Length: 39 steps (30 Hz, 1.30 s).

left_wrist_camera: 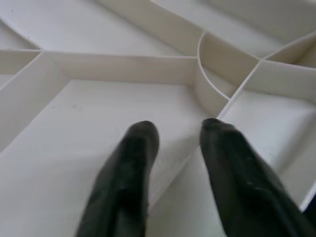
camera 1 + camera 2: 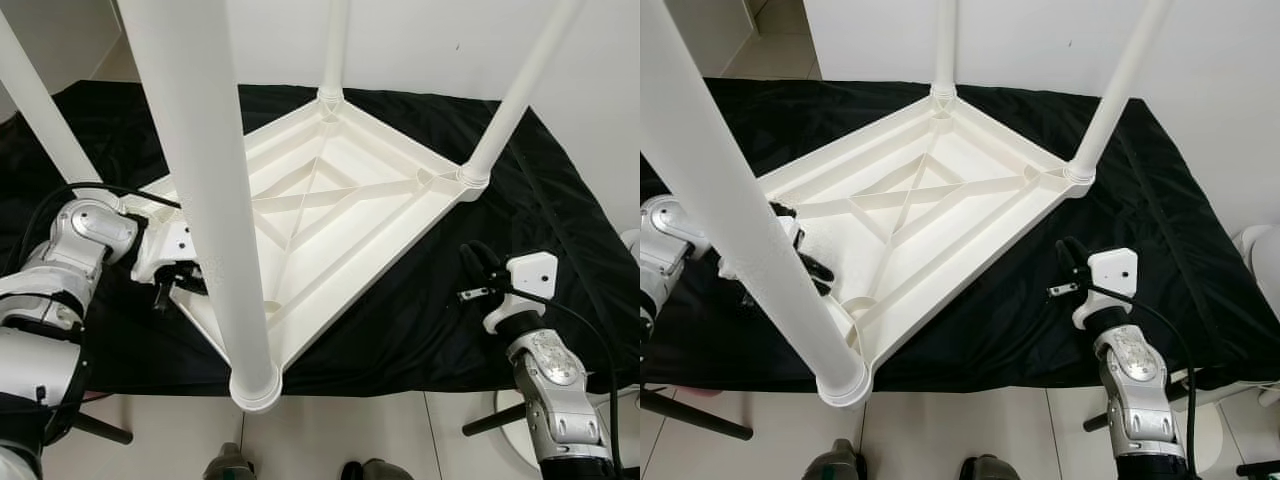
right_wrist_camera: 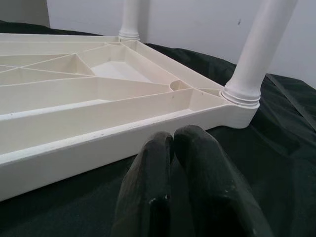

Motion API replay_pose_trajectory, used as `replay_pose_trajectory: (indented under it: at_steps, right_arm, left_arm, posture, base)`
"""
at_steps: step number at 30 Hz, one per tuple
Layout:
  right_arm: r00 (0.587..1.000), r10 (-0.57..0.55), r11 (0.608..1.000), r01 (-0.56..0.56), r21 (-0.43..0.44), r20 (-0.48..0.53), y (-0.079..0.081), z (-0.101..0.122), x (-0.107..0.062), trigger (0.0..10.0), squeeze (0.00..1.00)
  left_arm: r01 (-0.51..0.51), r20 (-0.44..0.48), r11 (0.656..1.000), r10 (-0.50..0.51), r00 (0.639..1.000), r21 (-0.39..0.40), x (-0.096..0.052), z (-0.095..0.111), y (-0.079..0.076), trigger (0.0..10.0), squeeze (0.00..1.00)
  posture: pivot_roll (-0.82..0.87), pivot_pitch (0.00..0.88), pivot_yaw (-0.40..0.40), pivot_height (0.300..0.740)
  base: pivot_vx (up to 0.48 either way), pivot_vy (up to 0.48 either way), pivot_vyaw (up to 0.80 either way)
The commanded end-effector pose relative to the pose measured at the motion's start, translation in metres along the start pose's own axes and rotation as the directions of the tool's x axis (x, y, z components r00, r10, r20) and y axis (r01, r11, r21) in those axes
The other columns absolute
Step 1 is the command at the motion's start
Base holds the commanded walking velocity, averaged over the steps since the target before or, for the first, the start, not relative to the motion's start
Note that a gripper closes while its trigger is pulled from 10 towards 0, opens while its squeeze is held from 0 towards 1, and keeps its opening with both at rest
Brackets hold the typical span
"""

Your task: Building children table

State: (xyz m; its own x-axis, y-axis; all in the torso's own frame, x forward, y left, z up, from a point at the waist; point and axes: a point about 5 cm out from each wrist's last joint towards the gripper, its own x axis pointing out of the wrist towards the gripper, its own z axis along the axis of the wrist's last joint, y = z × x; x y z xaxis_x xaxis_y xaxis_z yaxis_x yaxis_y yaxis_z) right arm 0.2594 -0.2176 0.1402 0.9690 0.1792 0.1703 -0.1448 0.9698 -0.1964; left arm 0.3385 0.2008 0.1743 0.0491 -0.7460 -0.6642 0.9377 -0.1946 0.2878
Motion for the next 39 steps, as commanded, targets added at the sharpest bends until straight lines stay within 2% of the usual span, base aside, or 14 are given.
replay_pose_trajectory:
  at_steps: [1,10,11,14,17,20,26,34,39]
  right_arm:
    - [1.0,-0.014,1.0,0.014,-0.012,-0.005,-0.003,-0.002,-0.002,10.0,0.0]
    - [1.0,-0.007,1.0,0.007,0.0,0.002,0.001,-0.002,0.0,10.0,0.0]
    - [1.0,-0.008,1.0,0.008,0.003,0.002,0.001,-0.002,0.0,10.0,0.0]
    - [1.0,-0.009,1.0,0.009,-0.001,0.001,0.0,-0.002,0.0,10.0,0.0]
    - [1.0,-0.011,1.0,0.011,-0.004,-0.005,-0.003,-0.003,-0.003,10.0,0.0]
    - [1.0,-0.009,1.0,0.009,-0.008,-0.009,-0.003,-0.004,-0.003,10.0,0.0]
    - [1.0,0.008,1.0,-0.008,-0.009,-0.001,0.001,-0.003,0.002,10.0,0.0]
    - [1.0,0.017,1.0,-0.017,-0.01,-0.001,0.002,-0.002,0.002,10.0,0.0]
    - [1.0,0.017,1.0,-0.017,-0.006,0.002,0.003,-0.002,0.001,10.0,0.0]
  left_arm:
    - [0.067,0.005,0.998,-0.067,0.998,-0.014,0.0,0.0,-0.003,10.0,1.0]
    - [0.051,-0.013,0.999,-0.051,0.999,0.012,-0.006,0.001,0.0,10.0,1.0]
    - [0.05,-0.024,0.999,-0.05,0.998,0.009,-0.008,0.0,0.0,10.0,0.0]
    - [0.054,-0.036,0.999,-0.054,0.998,0.001,-0.009,-0.002,-0.001,10.0,0.0]
    - [0.025,-0.064,0.999,-0.026,0.998,-0.025,-0.023,-0.003,0.001,10.0,0.0]
    - [0.021,-0.065,0.999,-0.023,0.998,-0.026,-0.025,-0.003,0.001,10.0,0.0]
    - [0.036,-0.073,0.999,-0.037,0.997,-0.015,-0.014,-0.006,-0.002,10.0,0.0]
    - [0.045,-0.115,0.999,-0.048,0.992,-0.023,0.011,-0.009,-0.001,10.0,0.0]
    - [0.046,-0.14,0.999,-0.049,0.989,-0.022,0.015,-0.011,-0.002,10.0,0.0]
  posture:
    - [0.07,0.074,0.002,0.74]
    - [0.08,0.071,-0.001,0.74]
    - [0.07,0.071,-0.001,0.74]
    - [0.07,0.068,-0.003,0.74]
    - [0.08,0.062,-0.01,0.74]
    - [0.09,0.06,-0.015,0.74]
    - [0.08,0.062,-0.019,0.74]
    - [0.07,0.063,-0.022,0.74]
    - [0.07,0.064,-0.019,0.74]
  base:
    - [0.0,0.0,0.0]
    - [0.0,0.0,0.0]
    - [0.0,0.0,0.0]
    - [0.0,0.0,0.0]
    - [0.0,0.0,0.0]
    - [0.0,0.0,0.0]
    - [0.0,0.0,0.0]
    - [0.0,0.0,0.0]
    - [0.0,0.0,0.0]
